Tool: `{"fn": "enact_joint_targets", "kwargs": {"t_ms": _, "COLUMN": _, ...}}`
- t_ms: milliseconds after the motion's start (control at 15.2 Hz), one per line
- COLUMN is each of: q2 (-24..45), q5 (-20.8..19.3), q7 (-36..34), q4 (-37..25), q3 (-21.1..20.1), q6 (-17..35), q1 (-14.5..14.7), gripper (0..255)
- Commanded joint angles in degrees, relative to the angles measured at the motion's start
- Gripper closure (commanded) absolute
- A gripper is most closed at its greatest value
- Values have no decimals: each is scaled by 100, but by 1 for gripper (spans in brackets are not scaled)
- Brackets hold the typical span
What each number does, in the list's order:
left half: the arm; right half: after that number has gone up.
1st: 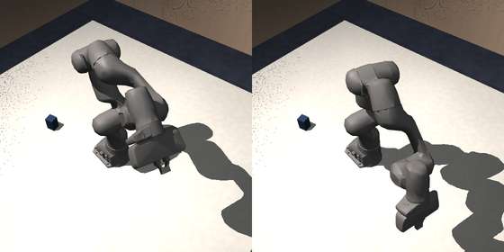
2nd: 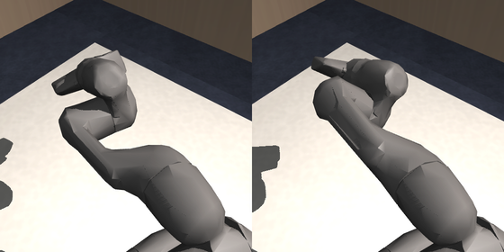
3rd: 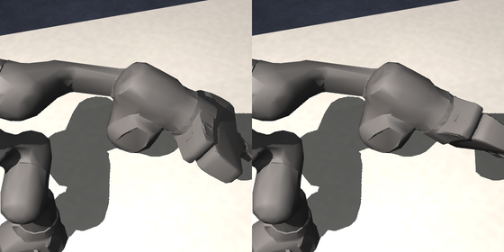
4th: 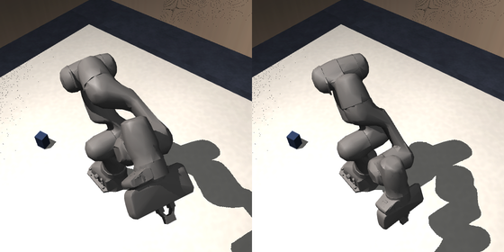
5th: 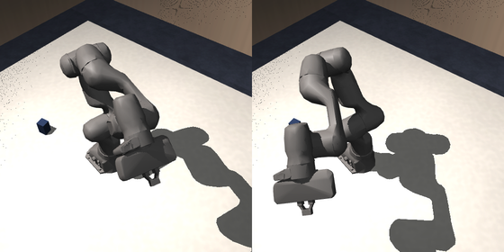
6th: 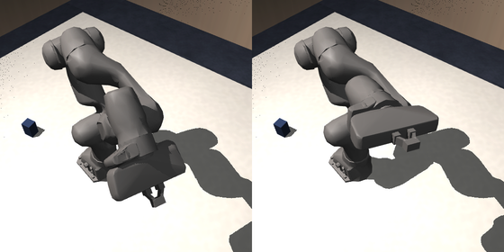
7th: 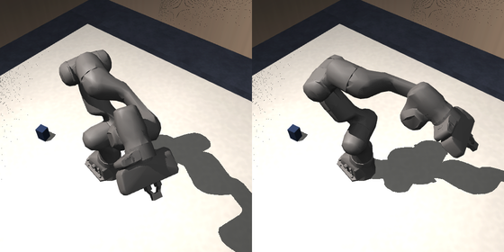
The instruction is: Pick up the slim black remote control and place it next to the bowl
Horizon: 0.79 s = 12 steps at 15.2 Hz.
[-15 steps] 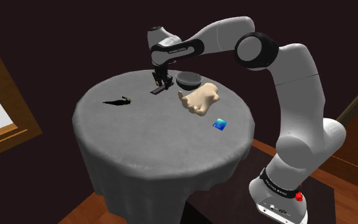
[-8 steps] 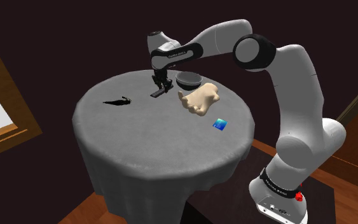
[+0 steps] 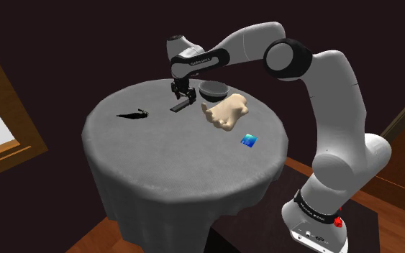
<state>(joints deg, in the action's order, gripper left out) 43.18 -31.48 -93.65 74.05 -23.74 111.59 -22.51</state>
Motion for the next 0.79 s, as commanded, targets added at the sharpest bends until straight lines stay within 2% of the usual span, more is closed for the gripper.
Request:
{"fn": "enact_joint_targets", "kwargs": {"t_ms": 0, "q2": 0, "q5": 0, "q7": 0, "q4": 0, "q3": 0, "q6": 0, "q1": 0, "gripper": 0}}
{"fn": "enact_joint_targets", "kwargs": {"t_ms": 264, "q2": -229, "q5": 127, "q7": 96, "q4": -329, "q3": -92, "q6": -542, "q1": 95, "gripper": 0}}
{"fn": "enact_joint_targets", "kwargs": {"t_ms": 726, "q2": -229, "q5": 127, "q7": 96, "q4": -329, "q3": -91, "q6": -542, "q1": 95, "gripper": 0}}
